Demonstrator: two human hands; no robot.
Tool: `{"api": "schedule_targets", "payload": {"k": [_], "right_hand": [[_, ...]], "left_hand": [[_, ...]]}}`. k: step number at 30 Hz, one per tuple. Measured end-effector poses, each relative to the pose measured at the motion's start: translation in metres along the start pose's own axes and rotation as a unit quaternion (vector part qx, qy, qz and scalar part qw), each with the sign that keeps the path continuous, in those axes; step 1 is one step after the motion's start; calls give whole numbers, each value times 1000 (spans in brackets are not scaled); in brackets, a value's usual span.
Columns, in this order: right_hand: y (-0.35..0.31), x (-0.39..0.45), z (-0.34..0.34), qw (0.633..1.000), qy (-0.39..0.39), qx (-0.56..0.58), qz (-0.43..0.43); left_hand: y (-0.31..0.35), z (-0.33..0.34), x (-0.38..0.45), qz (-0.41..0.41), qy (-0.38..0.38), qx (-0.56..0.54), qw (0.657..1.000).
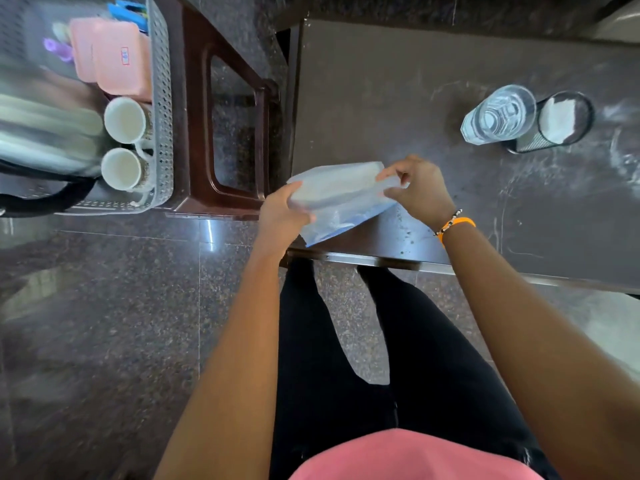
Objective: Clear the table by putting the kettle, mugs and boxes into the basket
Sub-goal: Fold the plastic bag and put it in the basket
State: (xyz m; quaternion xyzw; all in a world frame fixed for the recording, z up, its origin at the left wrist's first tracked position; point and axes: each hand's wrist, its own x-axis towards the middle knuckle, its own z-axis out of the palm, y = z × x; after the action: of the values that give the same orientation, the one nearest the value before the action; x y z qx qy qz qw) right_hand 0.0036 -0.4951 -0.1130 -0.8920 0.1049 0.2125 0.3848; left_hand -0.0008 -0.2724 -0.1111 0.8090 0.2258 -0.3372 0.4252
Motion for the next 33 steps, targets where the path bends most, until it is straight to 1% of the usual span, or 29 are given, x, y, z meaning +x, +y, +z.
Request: {"api": "schedule_targets", "payload": {"k": [2,5,6,7,8,9,10,11,12,13,14,16,19,20,21,22,23,24,25,26,28,29,30,31,33], "right_hand": [[3,-2,-5,1000,14,-1,-3],[8,-6,-9,1000,1,25,3],[8,-7,-10,999,1,39,3],[7,-10,-9,998,9,59,-1],[5,-12,-9,996,23,84,-9],[3,-15,-9,993,36,108,-19],[1,-17,-8,990,43,129,-26],[-1,-19,-8,987,43,149,-30],[-3,-21,-8,985,37,167,-31],[-5,-23,-8,983,27,181,-32],[-6,-24,-9,981,10,193,-32],[-9,-25,-11,975,-29,218,-33],[-13,-27,-16,960,-99,258,-37],[-15,-27,-18,959,-121,255,-38],[-16,-27,-19,960,-135,241,-41],[-19,-27,-20,964,-142,220,-45],[-22,-27,-20,969,-139,201,-41],[-24,-26,-18,971,-126,202,-27],[-26,-24,-16,968,-108,226,-1],[-30,-22,-13,954,-95,283,43],[-37,-18,-6,899,-106,398,151],[-39,-14,0,884,-122,409,190],[-40,-11,6,888,-140,386,206],[-41,-8,14,900,-154,354,204],[-48,-3,25,915,-167,320,179]], "left_hand": [[-1,5,-9,14,64,50,997],[-2,10,-15,19,148,64,987],[-1,13,-16,15,181,56,982],[1,16,-18,-2,219,25,975],[3,18,-19,-43,247,-47,967],[7,20,-22,-107,233,-163,953],[9,22,-23,-175,172,-310,919],[9,22,-24,-219,87,-451,861],[9,20,-25,-236,15,-546,804],[6,19,-25,-234,-36,-592,770],[4,18,-26,-223,-65,-606,761],[-2,14,-25,-194,-72,-605,769],[-14,-3,-23,-147,-85,-627,760],[-18,-12,-23,-137,-93,-623,765],[-22,-19,-23,-135,-93,-599,784],[-24,-24,-23,-141,-83,-558,813],[-26,-28,-22,-150,-70,-511,844],[-27,-31,-22,-153,-63,-471,866],[-28,-34,-22,-145,-64,-449,879],[-27,-37,-22,-131,-68,-447,882],[-27,-42,-23,-114,-63,-467,875],[-27,-45,-22,-114,-57,-470,873],[-28,-47,-22,-115,-53,-463,877],[-31,-51,-20,-118,-53,-444,887],[-33,-57,-20,-126,-53,-376,917]]}}
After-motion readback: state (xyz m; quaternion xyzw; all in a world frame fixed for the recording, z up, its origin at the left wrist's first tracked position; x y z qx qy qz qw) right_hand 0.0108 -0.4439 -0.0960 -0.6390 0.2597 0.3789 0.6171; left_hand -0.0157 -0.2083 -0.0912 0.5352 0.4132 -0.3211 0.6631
